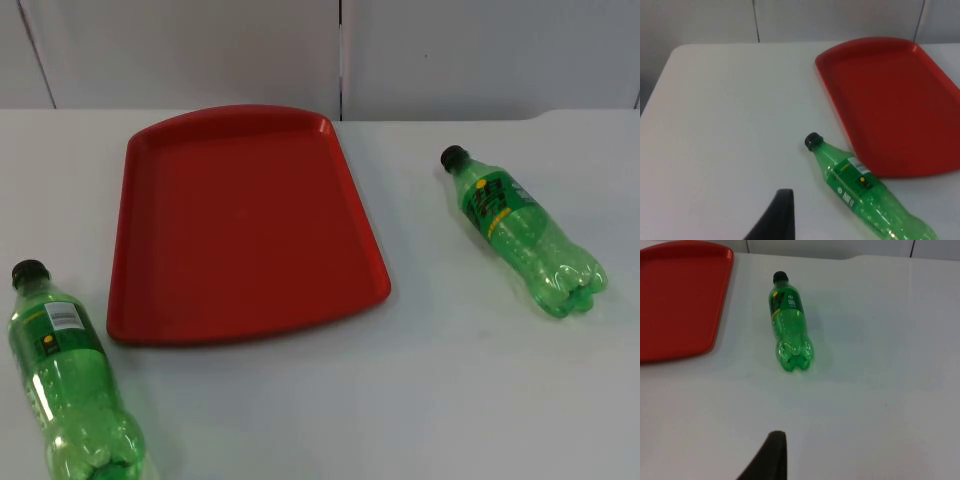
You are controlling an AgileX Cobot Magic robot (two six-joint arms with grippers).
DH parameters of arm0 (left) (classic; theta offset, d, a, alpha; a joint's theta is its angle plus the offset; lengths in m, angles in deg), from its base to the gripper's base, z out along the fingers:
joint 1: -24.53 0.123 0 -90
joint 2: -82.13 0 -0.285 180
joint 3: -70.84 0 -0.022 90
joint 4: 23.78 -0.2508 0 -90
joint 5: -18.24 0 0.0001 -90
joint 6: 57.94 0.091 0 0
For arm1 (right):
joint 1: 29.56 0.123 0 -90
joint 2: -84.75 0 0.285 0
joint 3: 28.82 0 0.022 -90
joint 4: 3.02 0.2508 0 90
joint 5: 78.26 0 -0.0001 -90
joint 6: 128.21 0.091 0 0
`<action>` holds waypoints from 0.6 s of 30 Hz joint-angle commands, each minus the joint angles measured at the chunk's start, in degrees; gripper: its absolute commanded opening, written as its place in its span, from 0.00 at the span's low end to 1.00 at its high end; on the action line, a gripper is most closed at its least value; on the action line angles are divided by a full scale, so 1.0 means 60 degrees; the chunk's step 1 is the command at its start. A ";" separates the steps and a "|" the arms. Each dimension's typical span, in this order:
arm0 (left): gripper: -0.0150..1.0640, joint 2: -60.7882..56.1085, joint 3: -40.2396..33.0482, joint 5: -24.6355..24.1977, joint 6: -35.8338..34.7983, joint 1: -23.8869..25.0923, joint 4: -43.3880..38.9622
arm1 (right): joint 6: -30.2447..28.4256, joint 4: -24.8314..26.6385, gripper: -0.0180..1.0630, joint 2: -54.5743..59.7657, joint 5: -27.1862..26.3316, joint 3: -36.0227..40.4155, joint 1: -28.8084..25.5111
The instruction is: Place the bottle upright on the tray.
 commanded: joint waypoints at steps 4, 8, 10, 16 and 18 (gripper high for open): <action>0.99 -0.0030 0.0329 0.0126 -0.0054 0.0044 0.0083 | -0.0001 0.0023 0.98 -0.0031 -0.0054 -0.0002 -0.0018; 0.99 0.0212 0.0477 0.0057 -0.0054 0.0044 0.0130 | -0.0001 0.0023 0.98 -0.0031 -0.0054 -0.0002 -0.0018; 0.99 0.0304 0.0480 0.0057 -0.0054 0.0044 0.0148 | -0.0001 0.0023 0.98 -0.0031 -0.0054 -0.0002 -0.0018; 0.99 0.0926 0.0497 0.0080 -0.0054 0.0044 0.0146 | -0.0001 0.0023 0.98 -0.0031 -0.0054 -0.0002 -0.0018; 0.99 0.1236 0.0497 0.0080 -0.0054 0.0044 0.0146 | -0.0001 0.0023 0.98 -0.0031 -0.0054 -0.0002 -0.0018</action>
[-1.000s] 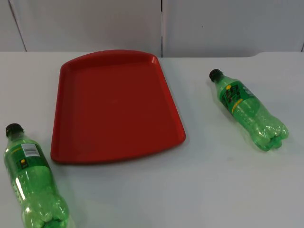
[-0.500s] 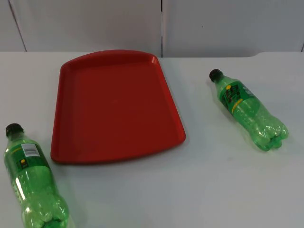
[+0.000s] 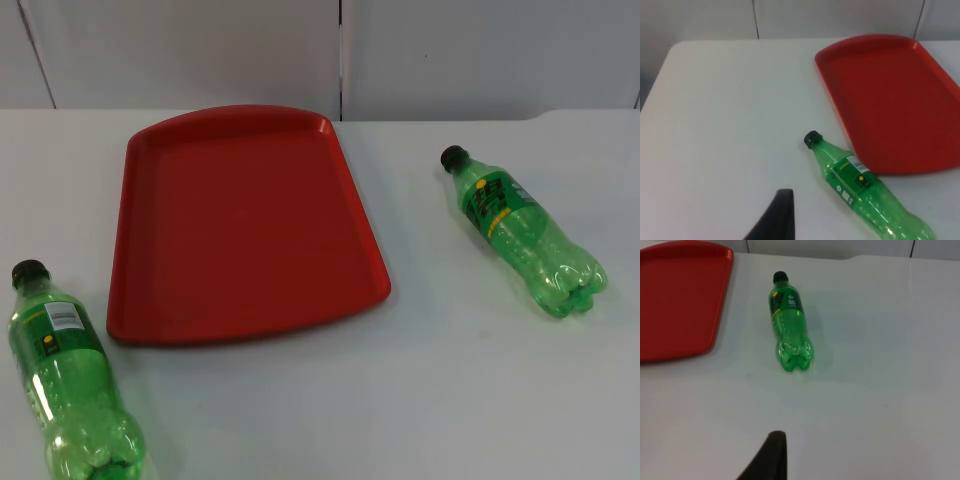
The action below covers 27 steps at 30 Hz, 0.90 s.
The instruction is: Place the bottle upright on the tray.
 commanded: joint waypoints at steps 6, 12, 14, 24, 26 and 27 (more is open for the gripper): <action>0.99 0.1361 0.0058 0.0098 -0.0319 0.0044 0.0111 | -0.0001 0.0023 0.98 -0.0031 -0.0054 -0.0002 -0.0018; 0.99 0.2635 0.0058 0.0567 -0.0347 0.0044 0.0130 | -0.0001 0.0023 0.98 -0.0031 -0.0054 -0.0002 -0.0018; 0.99 0.3138 0.0058 0.0789 -0.0347 0.0044 0.0130 | -0.0001 0.0023 0.98 -0.0031 -0.0054 -0.0002 -0.0018; 0.99 0.4833 0.0058 0.1861 -0.0347 0.0044 0.0401 | -0.0001 0.0023 0.98 -0.0031 -0.0054 -0.0002 -0.0018; 0.99 0.5004 0.0058 0.2017 -0.0347 0.0044 0.0417 | -0.0001 0.0023 0.98 -0.0031 -0.0054 -0.0002 -0.0018; 0.99 0.5226 0.0058 0.2178 -0.0347 0.0044 0.0417 | -0.0001 0.0023 0.98 -0.0031 -0.0054 -0.0002 -0.0018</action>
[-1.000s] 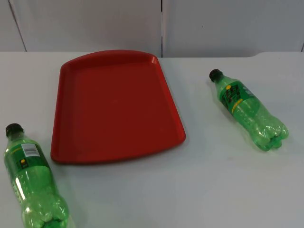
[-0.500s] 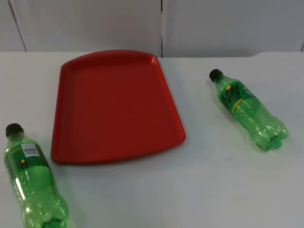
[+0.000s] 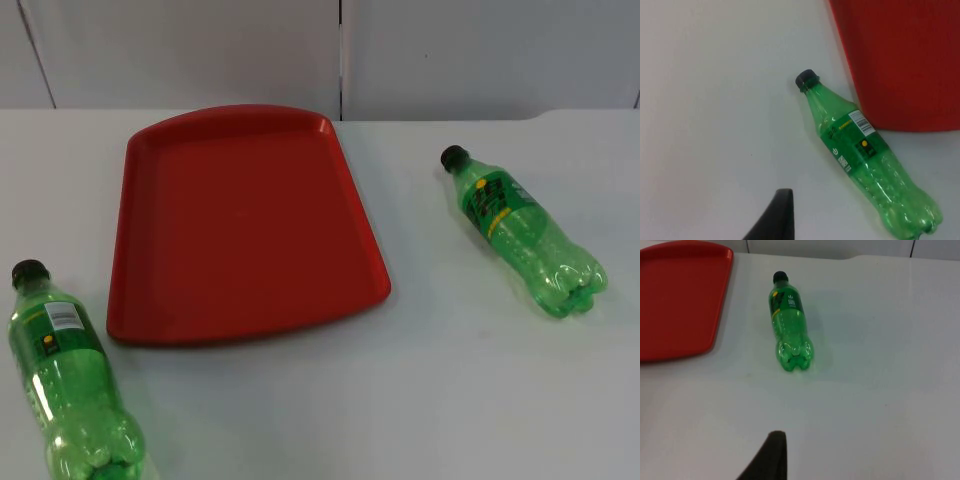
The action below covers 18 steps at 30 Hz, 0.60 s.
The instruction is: Place the bottle upright on the tray.
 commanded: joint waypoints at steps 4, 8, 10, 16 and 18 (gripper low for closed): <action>0.99 0.0995 0.0058 0.0579 -0.0118 0.0044 0.0202 | -0.0001 0.0023 0.98 -0.0031 -0.0054 -0.0002 -0.0018; 0.99 0.1792 0.0058 0.1002 -0.0118 0.0044 0.0275 | -0.0001 0.0023 0.98 -0.0031 -0.0054 -0.0002 -0.0018; 0.99 0.2024 0.0058 0.1131 -0.0118 0.0044 0.0275 | -0.0001 0.0023 0.98 -0.0031 -0.0054 -0.0002 -0.0018; 0.99 0.2933 0.0058 0.1631 -0.0118 0.0044 0.0479 | -0.0001 0.0023 0.98 -0.0031 -0.0054 -0.0002 -0.0018; 0.99 0.3205 0.0058 0.1809 -0.0118 0.0044 0.0647 | -0.0001 0.0023 0.98 -0.0031 -0.0054 -0.0002 -0.0018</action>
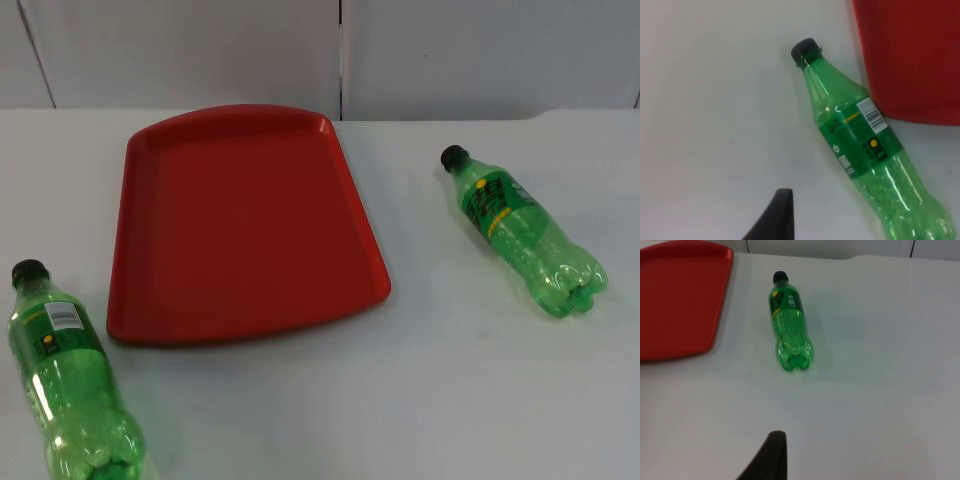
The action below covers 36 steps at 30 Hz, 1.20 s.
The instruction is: Place the bottle upright on the tray.
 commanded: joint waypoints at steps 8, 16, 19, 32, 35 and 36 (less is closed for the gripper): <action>0.99 0.0970 0.0797 0.0348 -0.0340 0.0044 0.0593 | 0.0030 0.0023 0.98 -0.0031 -0.0054 -0.0002 -0.0018; 0.99 0.1970 0.1361 0.0281 -0.1010 0.0044 0.0610 | 0.0030 0.0023 0.98 -0.0031 -0.0054 -0.0002 -0.0018; 0.99 0.2662 0.1589 0.0226 -0.1419 0.0044 0.0598 | 0.0030 0.0023 0.98 -0.0031 -0.0054 -0.0002 -0.0018; 0.99 0.4619 0.2620 -0.0122 -0.2231 0.0039 0.0677 | 0.0030 0.0023 0.98 -0.0031 -0.0054 -0.0002 -0.0018; 0.99 0.4984 0.2895 -0.0144 -0.2379 -0.0085 0.0577 | 0.0030 0.0023 0.98 -0.0031 -0.0054 -0.0002 -0.0018; 0.99 0.5139 0.3013 -0.0159 -0.2617 -0.0190 0.0371 | 0.0030 0.0023 0.98 -0.0031 -0.0054 -0.0002 -0.0018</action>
